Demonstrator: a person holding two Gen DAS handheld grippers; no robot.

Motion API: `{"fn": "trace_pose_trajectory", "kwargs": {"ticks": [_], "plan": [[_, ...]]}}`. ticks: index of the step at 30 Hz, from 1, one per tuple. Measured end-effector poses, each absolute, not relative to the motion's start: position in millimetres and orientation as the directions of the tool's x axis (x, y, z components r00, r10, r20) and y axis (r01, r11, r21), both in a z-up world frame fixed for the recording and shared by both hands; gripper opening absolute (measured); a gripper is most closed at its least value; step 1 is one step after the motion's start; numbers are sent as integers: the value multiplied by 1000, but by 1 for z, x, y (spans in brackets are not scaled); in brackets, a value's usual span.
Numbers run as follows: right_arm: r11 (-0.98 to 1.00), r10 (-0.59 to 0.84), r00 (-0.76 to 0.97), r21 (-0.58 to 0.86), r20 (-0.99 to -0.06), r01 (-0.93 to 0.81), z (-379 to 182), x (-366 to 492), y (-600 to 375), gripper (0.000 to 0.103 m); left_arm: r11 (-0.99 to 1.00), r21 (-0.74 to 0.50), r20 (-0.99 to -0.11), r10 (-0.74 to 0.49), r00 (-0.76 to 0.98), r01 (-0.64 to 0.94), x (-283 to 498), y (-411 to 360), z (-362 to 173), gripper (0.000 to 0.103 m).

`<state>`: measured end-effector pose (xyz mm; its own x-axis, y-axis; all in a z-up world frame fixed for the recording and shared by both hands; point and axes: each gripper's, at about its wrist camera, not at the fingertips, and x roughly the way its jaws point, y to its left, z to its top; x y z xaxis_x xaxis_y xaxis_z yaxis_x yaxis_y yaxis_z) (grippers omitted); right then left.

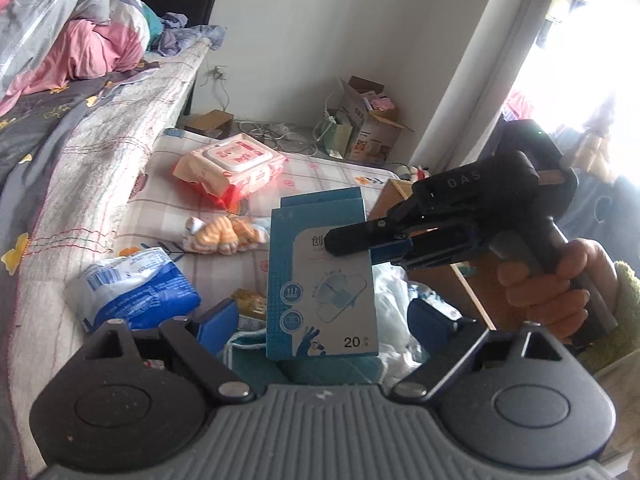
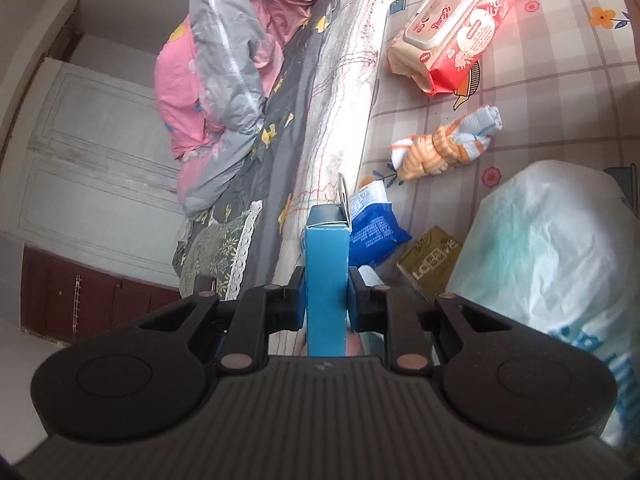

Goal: Organize soft objects
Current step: 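Lift the blue bandage box and carry it toward the cardboard box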

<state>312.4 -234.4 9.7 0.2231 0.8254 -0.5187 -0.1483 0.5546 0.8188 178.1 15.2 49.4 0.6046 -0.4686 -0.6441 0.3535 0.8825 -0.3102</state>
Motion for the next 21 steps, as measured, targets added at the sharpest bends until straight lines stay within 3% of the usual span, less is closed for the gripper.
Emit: {"fn": "trace_pose_trajectory", "kwargs": {"ticks": [6, 8, 14, 21], "plan": [[624, 780, 200, 761, -593, -176, -5, 286, -263, 21, 878, -297, -724, -464, 511, 376, 182, -23, 19, 93], [670, 741, 215, 722, -636, -175, -13, 281, -269, 23, 884, -286, -749, -447, 489, 370, 185, -33, 8, 83], [698, 713, 260, 693, -651, -181, -13, 268, -277, 27, 897, -316, -785, -430, 447, 308, 193, -36, -11, 74], [691, 717, 288, 700, -634, -181, -9, 251, -284, 28, 903, -311, -774, -422, 473, 297, 192, -41, -7, 74]]}}
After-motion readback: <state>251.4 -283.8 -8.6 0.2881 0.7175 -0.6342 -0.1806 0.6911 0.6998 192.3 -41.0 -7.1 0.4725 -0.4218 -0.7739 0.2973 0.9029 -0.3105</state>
